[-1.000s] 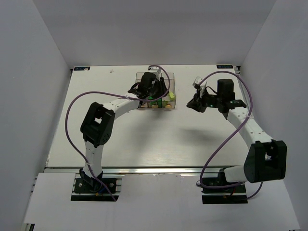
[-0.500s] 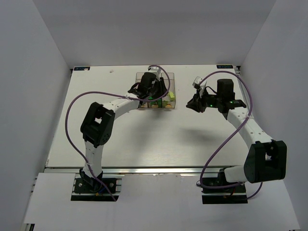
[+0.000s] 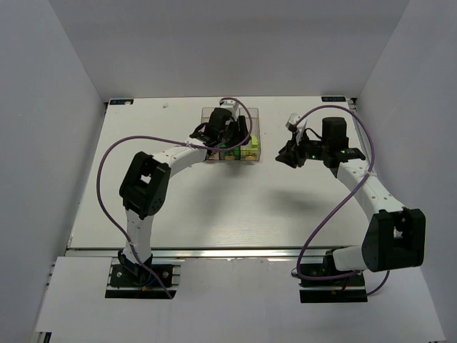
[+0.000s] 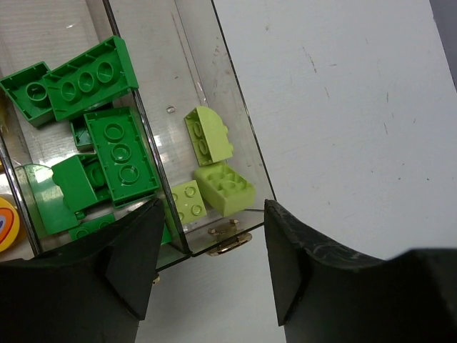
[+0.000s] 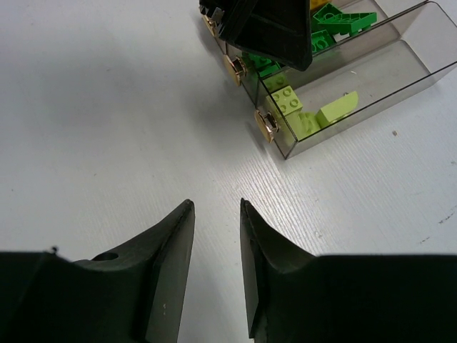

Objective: Sort the legos into containers by color

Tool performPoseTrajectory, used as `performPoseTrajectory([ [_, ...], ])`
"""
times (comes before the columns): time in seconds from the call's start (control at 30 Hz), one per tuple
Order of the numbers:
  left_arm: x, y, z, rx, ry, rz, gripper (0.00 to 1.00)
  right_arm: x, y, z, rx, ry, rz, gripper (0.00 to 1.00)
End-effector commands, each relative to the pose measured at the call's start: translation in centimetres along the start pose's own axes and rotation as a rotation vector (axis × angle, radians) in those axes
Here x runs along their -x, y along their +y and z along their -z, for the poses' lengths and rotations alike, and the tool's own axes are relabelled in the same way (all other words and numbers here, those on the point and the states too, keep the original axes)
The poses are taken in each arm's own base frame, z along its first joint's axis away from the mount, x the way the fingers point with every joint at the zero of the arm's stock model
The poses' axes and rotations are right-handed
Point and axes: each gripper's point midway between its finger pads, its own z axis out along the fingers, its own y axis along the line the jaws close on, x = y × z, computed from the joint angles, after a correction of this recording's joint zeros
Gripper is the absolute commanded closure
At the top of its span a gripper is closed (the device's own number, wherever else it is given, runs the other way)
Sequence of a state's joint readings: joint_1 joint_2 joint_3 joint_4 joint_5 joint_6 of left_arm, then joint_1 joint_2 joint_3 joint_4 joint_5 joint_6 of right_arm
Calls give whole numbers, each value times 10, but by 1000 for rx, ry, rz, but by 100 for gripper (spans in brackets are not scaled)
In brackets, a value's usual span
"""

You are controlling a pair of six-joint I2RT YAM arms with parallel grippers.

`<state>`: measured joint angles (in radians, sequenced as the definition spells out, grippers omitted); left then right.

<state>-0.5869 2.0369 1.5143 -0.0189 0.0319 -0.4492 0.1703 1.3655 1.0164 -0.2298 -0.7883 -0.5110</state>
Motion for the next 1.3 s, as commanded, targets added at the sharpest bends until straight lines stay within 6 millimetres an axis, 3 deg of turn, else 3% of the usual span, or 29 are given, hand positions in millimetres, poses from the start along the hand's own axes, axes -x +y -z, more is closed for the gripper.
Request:
performPoseTrajectory([
  [0.0,39,-15,18,-24,-87,-5,32,13,-2,4,-10,-32,37,62],
  [0.07,45,-17,22,-27,-103,-6,32,14,-3,5,-13,-31,38,60],
  [0.1,48,-19,28,-33,-112,-4,34,14,-3,5,-19,-29,39,52],
  [0.13,50,-20,32,-34,-117,-3,35,13,-4,6,-24,-26,25,42],
  [0.17,52,-21,36,-36,-122,-2,37,13,-5,5,-34,-25,11,20],
  [0.2,51,-20,40,-32,-121,-1,39,12,-8,5,-52,-22,-2,11],
  [0.23,64,-19,51,-9,-162,4,41,12,-8,5,-56,-24,-24,11],
  [0.3,62,-14,63,12,-162,20,41,16,-10,5,-69,-33,-36,11],
  [0.33,74,-19,80,2,-193,35,37,17,-11,5,-74,-36,-51,11],
  [0.37,75,-17,89,5,-203,44,34,22,-12,6,-77,-40,-69,10],
  [0.4,63,-10,95,20,-186,52,31,23,-15,6,-90,-40,-79,11],
  [0.47,75,-8,123,27,-244,75,3,29,-25,8,-141,-43,-108,11],
  [0.53,61,6,138,58,-236,100,2,33,-36,8,-181,-39,-124,11],
  [0.57,71,9,157,64,-278,114,2,34,-43,9,-216,-27,-130,11],
  [0.63,59,22,170,97,-268,126,2,42,-54,9,-227,-9,-134,10],
  [0.67,68,25,187,107,-309,132,2,47,-56,10,-224,-10,-137,11],
  [0.73,60,35,198,140,-309,135,2,55,-60,9,-211,-6,-163,11],
  [0.8,67,41,218,163,-355,141,2,57,-61,7,-202,-12,-193,10],
  [1.0,66,51,246,202,-364,131,2,54,-76,16,-320,17,-245,11],
  [1.27,61,51,250,198,-328,107,2,39,-102,45,-568,97,-265,11],
])
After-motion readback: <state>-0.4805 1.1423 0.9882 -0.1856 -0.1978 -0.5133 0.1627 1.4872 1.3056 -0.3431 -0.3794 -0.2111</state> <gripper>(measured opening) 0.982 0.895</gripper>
